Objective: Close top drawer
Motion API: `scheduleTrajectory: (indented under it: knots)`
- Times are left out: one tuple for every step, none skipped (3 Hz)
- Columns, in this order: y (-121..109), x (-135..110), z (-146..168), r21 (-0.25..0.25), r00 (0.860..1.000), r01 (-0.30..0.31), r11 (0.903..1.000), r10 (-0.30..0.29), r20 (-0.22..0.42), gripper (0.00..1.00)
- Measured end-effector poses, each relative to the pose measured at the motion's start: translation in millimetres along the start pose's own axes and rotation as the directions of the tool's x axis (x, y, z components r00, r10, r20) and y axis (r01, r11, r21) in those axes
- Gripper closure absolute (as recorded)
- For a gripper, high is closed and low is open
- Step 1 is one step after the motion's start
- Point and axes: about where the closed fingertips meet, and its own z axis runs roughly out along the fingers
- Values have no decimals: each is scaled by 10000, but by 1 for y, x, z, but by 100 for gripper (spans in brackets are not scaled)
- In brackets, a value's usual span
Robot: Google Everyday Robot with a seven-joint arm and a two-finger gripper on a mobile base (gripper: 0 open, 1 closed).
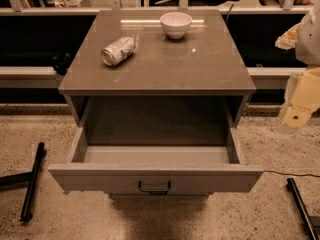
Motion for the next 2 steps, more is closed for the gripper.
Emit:
scheduleTrajectory:
  knots:
    - [0,1,0,-30,10000,-21,10000,22,65,0]
    - [0,3,-1,-123,9996,-86,9999,90,265,0]
